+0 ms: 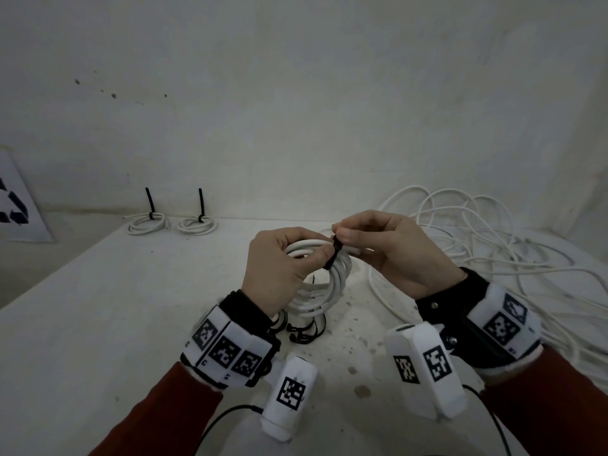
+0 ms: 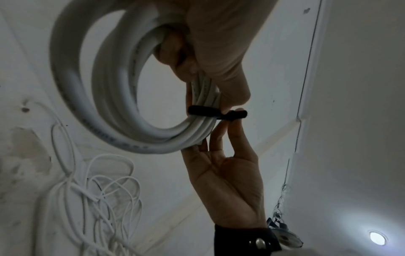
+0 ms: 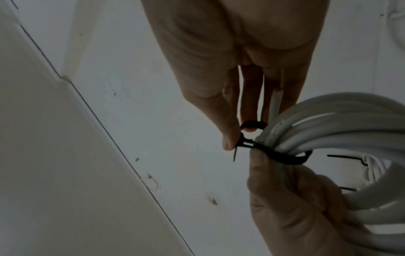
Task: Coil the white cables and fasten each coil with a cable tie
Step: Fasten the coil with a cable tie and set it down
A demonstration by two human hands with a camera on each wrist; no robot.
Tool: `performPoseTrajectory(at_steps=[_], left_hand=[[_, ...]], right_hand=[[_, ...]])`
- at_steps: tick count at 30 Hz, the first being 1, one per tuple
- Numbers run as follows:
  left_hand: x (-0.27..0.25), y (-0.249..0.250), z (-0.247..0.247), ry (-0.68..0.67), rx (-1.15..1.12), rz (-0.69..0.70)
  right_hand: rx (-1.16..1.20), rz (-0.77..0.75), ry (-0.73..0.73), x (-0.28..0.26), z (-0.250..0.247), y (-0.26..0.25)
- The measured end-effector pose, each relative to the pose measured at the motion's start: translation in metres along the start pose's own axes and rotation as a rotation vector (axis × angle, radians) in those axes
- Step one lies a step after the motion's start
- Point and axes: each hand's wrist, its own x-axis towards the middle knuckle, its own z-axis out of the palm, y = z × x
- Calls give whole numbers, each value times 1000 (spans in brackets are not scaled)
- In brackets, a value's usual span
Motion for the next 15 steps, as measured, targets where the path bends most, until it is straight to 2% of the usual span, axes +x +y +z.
performPoseTrajectory(at_steps=[8, 10, 12, 13, 15], left_hand=[[-2, 1, -2, 7, 134, 86], [-1, 1, -1, 28, 149, 94], [3, 0, -7, 71, 298, 234], [6, -1, -11, 74, 414, 334], [11, -2, -15, 67, 563, 469]], right_hand=[[58, -38, 92, 2, 4, 4], [-146, -71, 184, 3, 4, 5], [-542, -99, 311, 3, 4, 6], [-652, -70, 324, 2, 5, 5], [-602, 56, 199, 1, 7, 5]])
